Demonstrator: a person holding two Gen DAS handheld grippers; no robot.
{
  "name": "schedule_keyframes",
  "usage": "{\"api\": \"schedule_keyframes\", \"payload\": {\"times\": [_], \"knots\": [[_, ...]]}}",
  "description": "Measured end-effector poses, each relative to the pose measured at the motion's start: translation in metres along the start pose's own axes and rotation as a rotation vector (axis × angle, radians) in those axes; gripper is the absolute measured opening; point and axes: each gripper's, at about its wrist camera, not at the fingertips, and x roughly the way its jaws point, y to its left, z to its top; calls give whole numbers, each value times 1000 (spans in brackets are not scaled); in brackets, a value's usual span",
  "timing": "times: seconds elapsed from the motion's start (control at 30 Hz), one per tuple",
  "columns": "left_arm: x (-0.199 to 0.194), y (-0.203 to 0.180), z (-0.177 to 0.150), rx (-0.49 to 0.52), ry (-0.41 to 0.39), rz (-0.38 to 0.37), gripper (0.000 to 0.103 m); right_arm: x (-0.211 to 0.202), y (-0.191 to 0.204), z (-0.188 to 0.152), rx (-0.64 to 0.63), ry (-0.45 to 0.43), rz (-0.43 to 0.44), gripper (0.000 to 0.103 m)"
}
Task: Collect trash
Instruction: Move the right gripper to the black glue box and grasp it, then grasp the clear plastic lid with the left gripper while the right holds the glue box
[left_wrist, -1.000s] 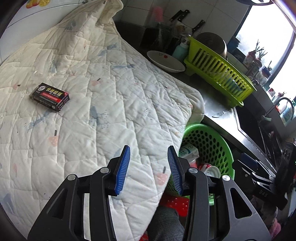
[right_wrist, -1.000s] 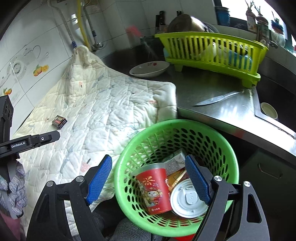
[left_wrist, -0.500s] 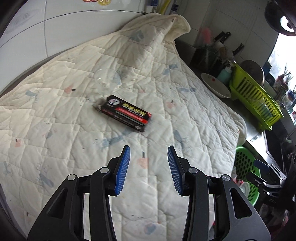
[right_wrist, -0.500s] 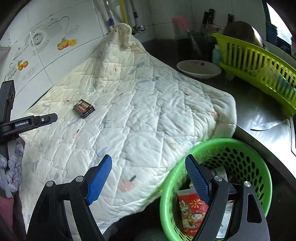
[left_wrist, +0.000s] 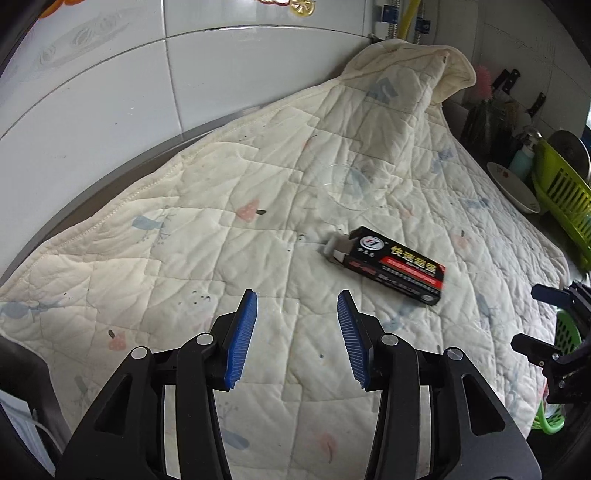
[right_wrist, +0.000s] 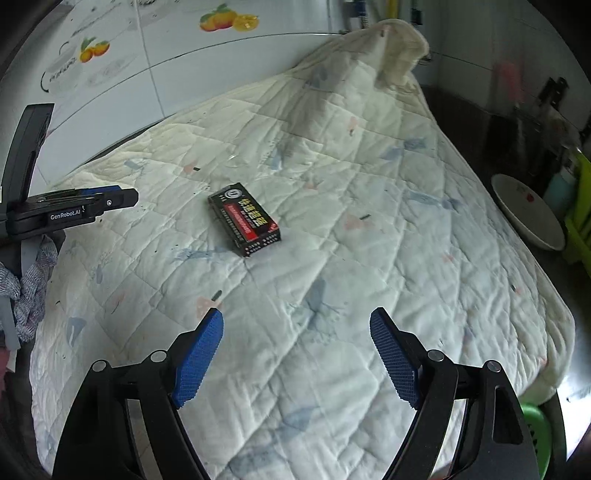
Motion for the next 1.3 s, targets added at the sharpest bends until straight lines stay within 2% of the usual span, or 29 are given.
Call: {"api": "schedule_keyframes", "payload": {"times": [0.27,0.33,0.63,0.7,0.73,0.8,0.9,0.93,1.0,1.03,1.07,1.1,1.3], "knots": [[26,25,6,-24,19,29,46,61,30,46,-180,48,72,79],[30,29,6,-25,18,26,46,74,37,54,-209,51,67,79],[42,34,14,-8,9,25,46,125,48,81,-250,114,129,78],[44,33,15,-5,7,14,50,133,50,83,-256,121,123,75],[45,32,16,-4,6,12,55,137,49,84,-247,131,139,73],[47,28,18,4,-3,2,57,144,48,85,-240,141,129,69],[52,21,22,20,-6,-9,63,143,45,84,-235,132,134,60],[54,18,24,28,-10,-15,64,141,42,84,-227,131,134,51],[58,11,27,50,-15,-18,64,134,35,82,-200,134,146,46],[60,8,29,59,-13,-20,68,130,33,80,-204,133,146,44],[63,4,30,65,-13,-27,74,127,32,77,-210,134,139,43],[64,1,31,70,-19,-35,75,123,30,73,-211,140,133,43],[83,-33,39,191,-39,-48,78,91,12,51,-175,157,85,43]]}}
